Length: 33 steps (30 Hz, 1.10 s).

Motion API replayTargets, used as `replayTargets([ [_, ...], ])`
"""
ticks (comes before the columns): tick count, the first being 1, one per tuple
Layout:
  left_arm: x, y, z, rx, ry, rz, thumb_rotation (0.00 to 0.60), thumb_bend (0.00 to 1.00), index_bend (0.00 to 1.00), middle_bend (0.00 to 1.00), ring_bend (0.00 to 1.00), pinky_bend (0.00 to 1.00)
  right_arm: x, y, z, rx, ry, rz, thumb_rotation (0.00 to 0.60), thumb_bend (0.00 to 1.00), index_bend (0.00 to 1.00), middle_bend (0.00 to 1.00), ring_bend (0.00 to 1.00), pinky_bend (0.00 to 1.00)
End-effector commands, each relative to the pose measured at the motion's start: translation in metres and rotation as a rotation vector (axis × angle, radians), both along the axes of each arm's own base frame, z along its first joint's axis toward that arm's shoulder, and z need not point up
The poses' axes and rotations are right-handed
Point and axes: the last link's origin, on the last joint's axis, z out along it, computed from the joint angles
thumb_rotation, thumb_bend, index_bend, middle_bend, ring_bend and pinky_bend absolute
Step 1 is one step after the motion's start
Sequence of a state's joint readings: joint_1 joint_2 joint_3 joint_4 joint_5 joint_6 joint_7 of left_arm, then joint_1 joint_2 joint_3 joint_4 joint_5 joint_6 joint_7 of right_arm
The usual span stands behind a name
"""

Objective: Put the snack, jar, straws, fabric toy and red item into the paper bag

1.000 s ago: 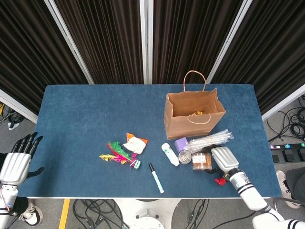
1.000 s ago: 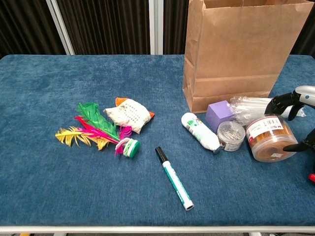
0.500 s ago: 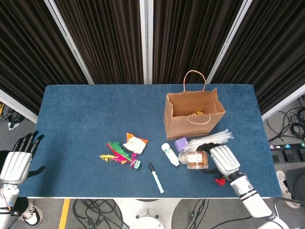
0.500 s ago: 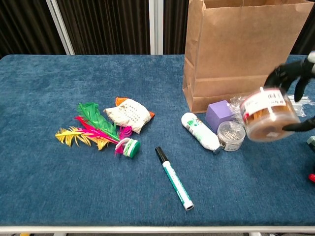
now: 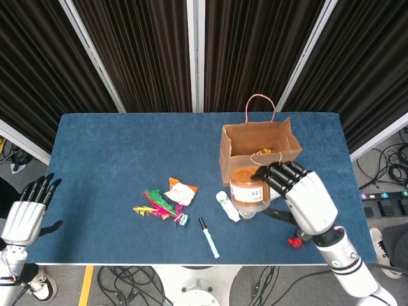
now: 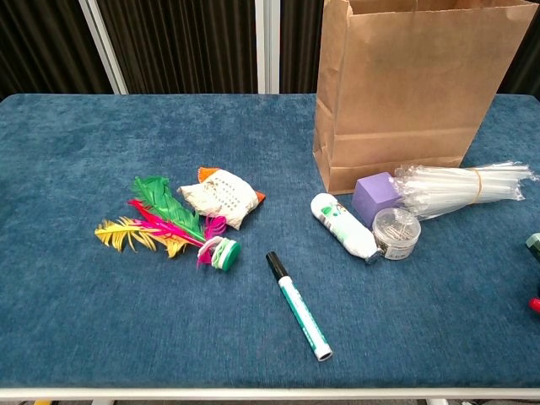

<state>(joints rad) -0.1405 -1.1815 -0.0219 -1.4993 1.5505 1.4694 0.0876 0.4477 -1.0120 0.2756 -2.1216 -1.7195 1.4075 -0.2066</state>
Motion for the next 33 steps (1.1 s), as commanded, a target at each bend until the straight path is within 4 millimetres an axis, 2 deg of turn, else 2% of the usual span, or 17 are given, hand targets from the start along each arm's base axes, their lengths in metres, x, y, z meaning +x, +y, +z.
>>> replayTargets([
  [1,0.000,0.000,0.000,-0.003,0.002,0.001,0.600,0.09,0.11,0.12,0.03,0.14,0.024,-0.018,0.017,-0.133,-0.034,0.030,0.600,0.19,0.55,0.47,0.36,0.46],
  [5,-0.001,0.001,-0.001,-0.007,0.000,0.004,0.600,0.09,0.11,0.12,0.03,0.14,0.031,-0.055,0.026,-0.270,0.008,-0.021,0.600,0.20,0.55,0.47,0.36,0.46],
  [8,-0.001,0.001,-0.002,-0.013,-0.003,0.002,0.600,0.09,0.11,0.12,0.03,0.14,0.027,-0.079,0.022,-0.265,0.017,-0.097,0.600,0.20,0.55,0.47,0.36,0.46],
  [10,0.001,0.003,-0.001,-0.022,-0.006,-0.004,0.600,0.09,0.11,0.12,0.03,0.14,0.017,-0.100,0.012,-0.226,0.041,-0.165,0.600,0.20,0.55,0.47,0.36,0.46],
  [14,0.006,0.009,0.000,-0.022,-0.001,-0.022,0.600,0.09,0.11,0.12,0.03,0.14,0.003,-0.123,-0.004,-0.173,0.073,-0.238,0.600,0.20,0.55,0.47,0.36,0.46],
  [20,0.006,0.012,-0.002,-0.028,-0.004,-0.016,0.600,0.09,0.11,0.12,0.03,0.14,-0.007,-0.137,-0.023,-0.006,0.102,-0.371,0.600,0.20,0.55,0.47,0.36,0.46],
  [28,0.004,0.014,-0.002,-0.028,-0.017,-0.004,0.600,0.09,0.11,0.12,0.03,0.13,-0.010,-0.138,-0.031,0.122,0.160,-0.456,0.600,0.17,0.55,0.46,0.36,0.46],
  [31,0.005,0.014,-0.002,-0.024,-0.018,-0.011,0.600,0.09,0.11,0.12,0.02,0.13,-0.009,-0.138,-0.031,0.147,0.162,-0.466,0.600,0.11,0.49,0.43,0.33,0.43],
  [33,0.005,0.014,-0.001,-0.020,-0.018,-0.012,0.600,0.09,0.11,0.12,0.01,0.13,-0.008,-0.137,-0.031,0.166,0.159,-0.464,0.600,0.04,0.41,0.38,0.28,0.37],
])
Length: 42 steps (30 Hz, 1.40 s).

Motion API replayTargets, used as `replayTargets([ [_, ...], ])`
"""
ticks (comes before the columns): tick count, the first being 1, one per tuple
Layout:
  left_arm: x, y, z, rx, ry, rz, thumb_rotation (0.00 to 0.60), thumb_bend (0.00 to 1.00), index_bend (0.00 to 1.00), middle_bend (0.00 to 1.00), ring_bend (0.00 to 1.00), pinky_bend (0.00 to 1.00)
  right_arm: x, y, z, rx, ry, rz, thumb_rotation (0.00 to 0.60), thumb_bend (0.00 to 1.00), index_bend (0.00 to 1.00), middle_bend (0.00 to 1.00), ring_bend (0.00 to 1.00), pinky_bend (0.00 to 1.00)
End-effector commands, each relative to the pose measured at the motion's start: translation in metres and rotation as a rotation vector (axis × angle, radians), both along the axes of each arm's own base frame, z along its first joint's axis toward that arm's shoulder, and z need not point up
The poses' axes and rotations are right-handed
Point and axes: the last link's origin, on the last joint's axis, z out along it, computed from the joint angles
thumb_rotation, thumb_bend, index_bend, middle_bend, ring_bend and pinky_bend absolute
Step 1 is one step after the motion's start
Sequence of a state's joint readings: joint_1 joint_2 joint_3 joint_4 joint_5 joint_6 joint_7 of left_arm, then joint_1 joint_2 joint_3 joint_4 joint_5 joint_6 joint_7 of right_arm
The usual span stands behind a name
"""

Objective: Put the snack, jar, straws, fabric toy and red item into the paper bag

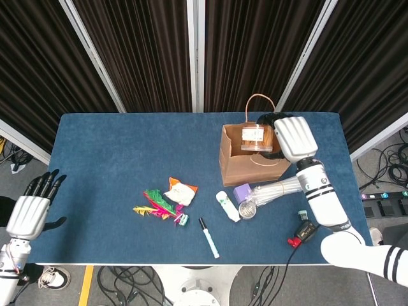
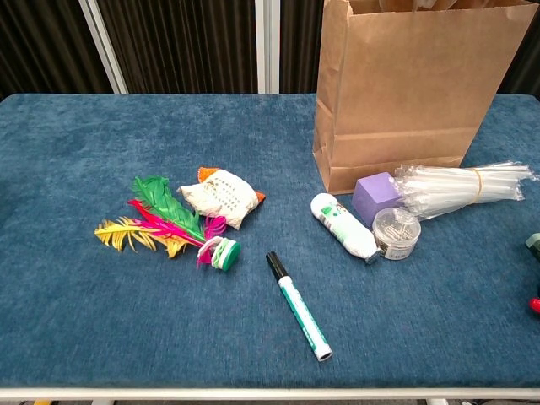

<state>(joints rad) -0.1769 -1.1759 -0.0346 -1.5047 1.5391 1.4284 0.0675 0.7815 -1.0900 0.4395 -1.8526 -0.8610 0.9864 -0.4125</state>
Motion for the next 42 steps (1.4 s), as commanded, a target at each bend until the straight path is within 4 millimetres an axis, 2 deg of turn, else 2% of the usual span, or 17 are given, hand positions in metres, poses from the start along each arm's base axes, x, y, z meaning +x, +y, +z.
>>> replayTargets([
  [1,-0.001,0.000,0.001,0.002,0.001,0.001,0.600,0.09,0.11,0.12,0.01,0.13,0.003,0.001,0.001,0.022,-0.008,0.004,0.600,0.02,0.36,0.35,0.25,0.33],
  [7,-0.002,-0.001,0.001,0.005,-0.001,0.006,0.600,0.09,0.11,0.12,0.01,0.13,0.007,0.002,0.007,0.006,-0.043,0.032,0.600,0.00,0.21,0.23,0.13,0.19],
  [14,-0.001,-0.001,0.001,0.007,0.000,0.002,0.600,0.09,0.11,0.12,0.01,0.12,0.014,0.004,0.019,-0.056,-0.105,0.076,0.600,0.00,0.18,0.21,0.11,0.16],
  [19,0.000,0.000,0.002,0.007,-0.003,0.005,0.600,0.09,0.11,0.12,0.01,0.13,0.034,0.015,0.047,-0.175,-0.217,0.198,0.600,0.00,0.18,0.21,0.11,0.16],
  [23,0.001,0.001,0.002,0.005,-0.003,0.006,0.600,0.09,0.11,0.12,0.01,0.13,0.048,0.039,0.083,-0.281,-0.291,0.311,0.600,0.00,0.18,0.22,0.11,0.16],
  [26,0.001,0.002,0.001,0.007,-0.005,0.003,0.600,0.09,0.11,0.12,0.01,0.13,0.046,0.058,0.103,-0.364,-0.283,0.376,0.600,0.00,0.18,0.22,0.11,0.16],
  [30,0.003,0.003,-0.001,0.002,-0.010,-0.002,0.600,0.09,0.11,0.12,0.01,0.13,0.018,0.083,0.108,-0.460,-0.116,0.415,0.600,0.00,0.20,0.25,0.13,0.17],
  [33,0.003,0.001,-0.002,-0.002,-0.010,-0.007,0.600,0.09,0.11,0.12,0.01,0.13,-0.022,0.103,0.099,-0.503,0.083,0.388,0.600,0.00,0.25,0.28,0.16,0.20],
  [36,0.005,-0.001,-0.001,-0.006,-0.026,-0.017,0.600,0.09,0.11,0.12,0.01,0.12,-0.065,0.123,0.085,-0.378,0.086,0.219,0.600,0.00,0.32,0.33,0.23,0.27],
  [38,0.007,-0.001,0.000,0.003,-0.033,-0.031,0.600,0.09,0.11,0.13,0.01,0.13,-0.093,0.135,0.081,-0.276,0.049,0.092,0.600,0.00,0.34,0.35,0.25,0.29],
  [42,0.007,-0.002,0.001,0.011,-0.041,-0.039,0.600,0.09,0.11,0.14,0.01,0.13,-0.147,0.152,0.070,-0.202,0.117,-0.051,0.600,0.00,0.35,0.36,0.25,0.30],
])
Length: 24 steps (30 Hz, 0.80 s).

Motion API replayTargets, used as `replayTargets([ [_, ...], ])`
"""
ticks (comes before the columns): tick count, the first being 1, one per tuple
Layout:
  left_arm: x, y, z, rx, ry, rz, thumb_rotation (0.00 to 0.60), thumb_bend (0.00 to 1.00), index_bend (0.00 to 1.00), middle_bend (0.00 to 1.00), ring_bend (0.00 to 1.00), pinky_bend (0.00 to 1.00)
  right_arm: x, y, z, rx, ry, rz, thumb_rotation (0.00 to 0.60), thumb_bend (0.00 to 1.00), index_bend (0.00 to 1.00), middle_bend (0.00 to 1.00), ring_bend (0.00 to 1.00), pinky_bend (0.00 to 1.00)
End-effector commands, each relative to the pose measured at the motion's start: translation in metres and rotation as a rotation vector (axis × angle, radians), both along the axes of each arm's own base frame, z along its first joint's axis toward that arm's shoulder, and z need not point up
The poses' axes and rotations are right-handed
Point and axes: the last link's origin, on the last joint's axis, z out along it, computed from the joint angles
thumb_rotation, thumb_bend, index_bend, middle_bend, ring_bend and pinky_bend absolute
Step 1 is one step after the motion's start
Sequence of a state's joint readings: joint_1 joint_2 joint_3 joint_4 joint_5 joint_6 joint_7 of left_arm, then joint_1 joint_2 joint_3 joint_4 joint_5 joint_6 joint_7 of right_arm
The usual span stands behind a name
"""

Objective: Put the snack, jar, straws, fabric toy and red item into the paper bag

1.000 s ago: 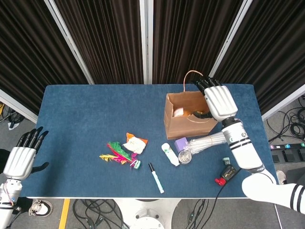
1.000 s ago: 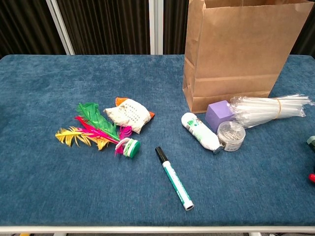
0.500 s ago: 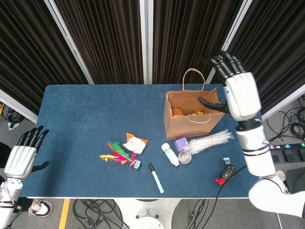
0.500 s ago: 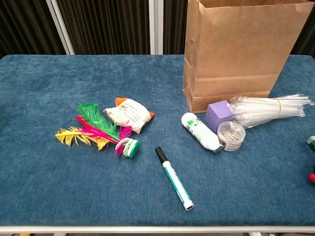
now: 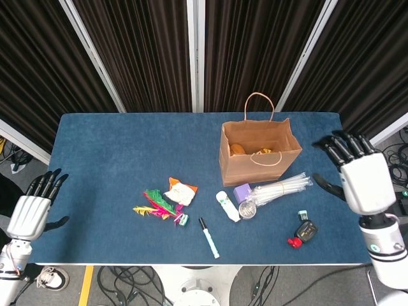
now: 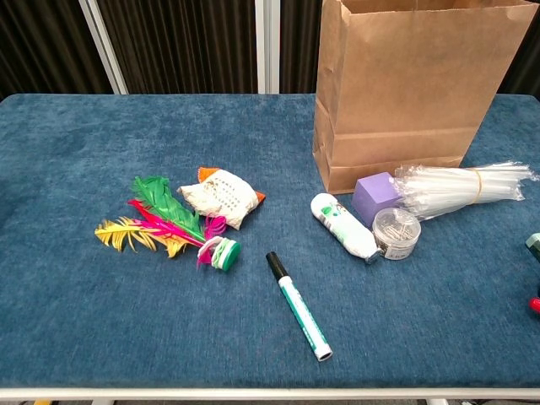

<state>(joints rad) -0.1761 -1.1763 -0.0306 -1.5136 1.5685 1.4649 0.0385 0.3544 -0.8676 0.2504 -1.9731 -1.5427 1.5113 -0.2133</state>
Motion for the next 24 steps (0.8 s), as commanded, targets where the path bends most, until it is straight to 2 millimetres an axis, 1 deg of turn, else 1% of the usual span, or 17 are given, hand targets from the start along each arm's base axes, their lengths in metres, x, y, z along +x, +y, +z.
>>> replayTargets([
  [1,0.000,-0.001,-0.001,-0.002,-0.001,-0.001,0.600,0.09,0.11,0.14,0.01,0.13,-0.088,0.034,-0.015,0.136,-0.002,-0.293,0.600,0.00,0.35,0.36,0.25,0.30],
  [3,0.000,-0.001,-0.002,-0.008,-0.001,-0.003,0.600,0.09,0.11,0.14,0.01,0.13,-0.110,0.041,-0.028,0.187,-0.040,-0.351,0.600,0.00,0.36,0.36,0.25,0.30],
  [5,0.001,-0.001,-0.004,-0.014,0.001,-0.009,0.600,0.09,0.11,0.14,0.01,0.13,-0.128,0.043,-0.041,0.231,-0.056,-0.381,0.600,0.00,0.36,0.36,0.25,0.30],
  [9,0.002,-0.004,-0.007,-0.017,-0.002,-0.017,0.600,0.09,0.11,0.14,0.01,0.13,-0.151,0.043,-0.070,0.301,-0.131,-0.402,0.600,0.00,0.36,0.35,0.24,0.31],
  [11,0.003,-0.006,-0.008,-0.020,-0.014,-0.028,0.600,0.09,0.11,0.15,0.01,0.13,-0.162,0.039,-0.085,0.345,-0.165,-0.417,0.600,0.00,0.34,0.32,0.20,0.29],
  [12,0.002,-0.006,-0.008,-0.019,-0.015,-0.034,0.600,0.09,0.11,0.16,0.01,0.13,-0.166,0.037,-0.090,0.367,-0.174,-0.421,0.600,0.00,0.31,0.29,0.17,0.26],
  [15,0.001,-0.007,-0.007,-0.009,-0.012,-0.054,0.600,0.09,0.11,0.17,0.01,0.13,-0.171,0.026,-0.107,0.429,-0.175,-0.422,0.600,0.00,0.18,0.19,0.06,0.14],
  [17,0.000,-0.005,-0.006,0.005,-0.015,-0.061,0.600,0.09,0.11,0.17,0.01,0.13,-0.168,0.018,-0.117,0.454,-0.164,-0.405,0.600,0.00,0.13,0.15,0.03,0.10],
  [19,-0.002,-0.005,-0.005,0.014,-0.010,-0.061,0.600,0.09,0.11,0.17,0.01,0.13,-0.163,0.012,-0.124,0.462,-0.155,-0.377,0.600,0.00,0.11,0.14,0.02,0.10],
  [24,-0.008,-0.005,-0.005,0.018,0.004,-0.053,0.600,0.09,0.11,0.17,0.01,0.13,-0.149,-0.003,-0.143,0.467,-0.145,-0.304,0.600,0.00,0.11,0.14,0.02,0.09],
])
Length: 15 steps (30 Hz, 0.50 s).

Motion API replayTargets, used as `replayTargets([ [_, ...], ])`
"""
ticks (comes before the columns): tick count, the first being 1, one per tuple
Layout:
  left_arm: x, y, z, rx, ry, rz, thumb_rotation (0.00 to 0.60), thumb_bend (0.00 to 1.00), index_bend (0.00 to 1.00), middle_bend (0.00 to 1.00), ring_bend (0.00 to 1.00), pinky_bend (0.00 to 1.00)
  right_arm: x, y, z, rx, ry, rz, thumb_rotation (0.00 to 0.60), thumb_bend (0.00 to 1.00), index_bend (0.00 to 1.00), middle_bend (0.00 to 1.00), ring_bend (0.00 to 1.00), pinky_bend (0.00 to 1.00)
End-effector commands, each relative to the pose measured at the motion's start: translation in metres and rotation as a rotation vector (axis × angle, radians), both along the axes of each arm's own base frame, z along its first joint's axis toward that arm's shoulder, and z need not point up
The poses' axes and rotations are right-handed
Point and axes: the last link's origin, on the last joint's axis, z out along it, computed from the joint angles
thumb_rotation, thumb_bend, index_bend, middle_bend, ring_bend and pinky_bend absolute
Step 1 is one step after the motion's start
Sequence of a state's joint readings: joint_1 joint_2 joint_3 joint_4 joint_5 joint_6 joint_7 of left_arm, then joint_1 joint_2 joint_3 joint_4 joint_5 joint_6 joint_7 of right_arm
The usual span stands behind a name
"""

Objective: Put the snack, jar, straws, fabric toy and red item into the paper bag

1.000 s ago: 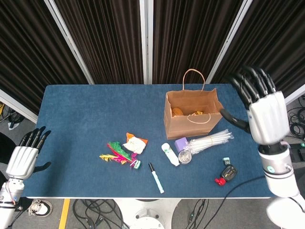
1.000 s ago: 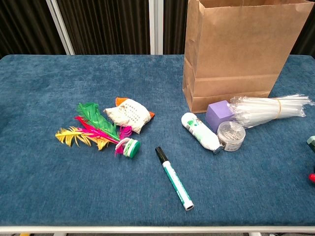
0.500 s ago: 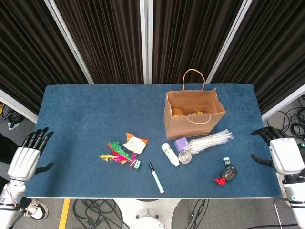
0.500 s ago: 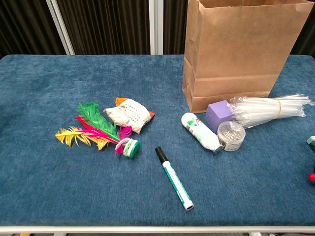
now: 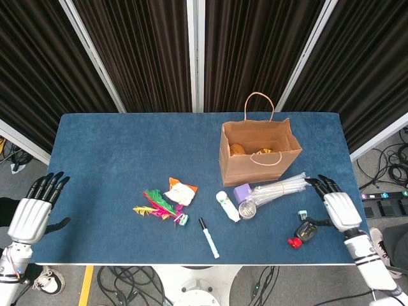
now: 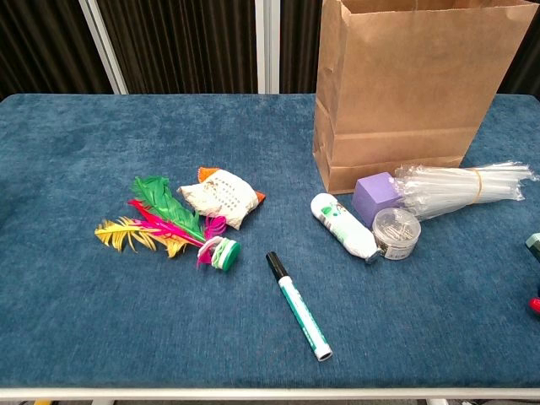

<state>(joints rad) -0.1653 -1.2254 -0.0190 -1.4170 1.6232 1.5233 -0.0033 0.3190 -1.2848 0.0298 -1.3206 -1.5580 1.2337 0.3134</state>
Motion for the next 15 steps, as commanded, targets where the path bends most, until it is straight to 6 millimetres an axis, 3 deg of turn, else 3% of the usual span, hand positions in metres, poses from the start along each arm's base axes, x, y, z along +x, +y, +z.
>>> replayTargets([
  [1,-0.002,0.000,0.000,0.000,0.004,0.002,0.600,0.09,0.11,0.17,0.01,0.13,0.011,-0.011,-0.012,0.001,-0.006,0.044,0.600,0.00,0.11,0.14,0.02,0.09],
  [6,-0.005,0.000,0.000,0.000,0.008,0.007,0.600,0.09,0.11,0.17,0.01,0.13,0.019,-0.021,-0.031,0.014,0.011,0.061,0.600,0.00,0.10,0.17,0.04,0.10],
  [15,-0.009,0.000,0.001,0.006,0.011,0.009,0.600,0.09,0.11,0.17,0.01,0.13,0.014,-0.027,-0.055,0.042,0.072,0.027,0.600,0.00,0.12,0.18,0.05,0.12],
])
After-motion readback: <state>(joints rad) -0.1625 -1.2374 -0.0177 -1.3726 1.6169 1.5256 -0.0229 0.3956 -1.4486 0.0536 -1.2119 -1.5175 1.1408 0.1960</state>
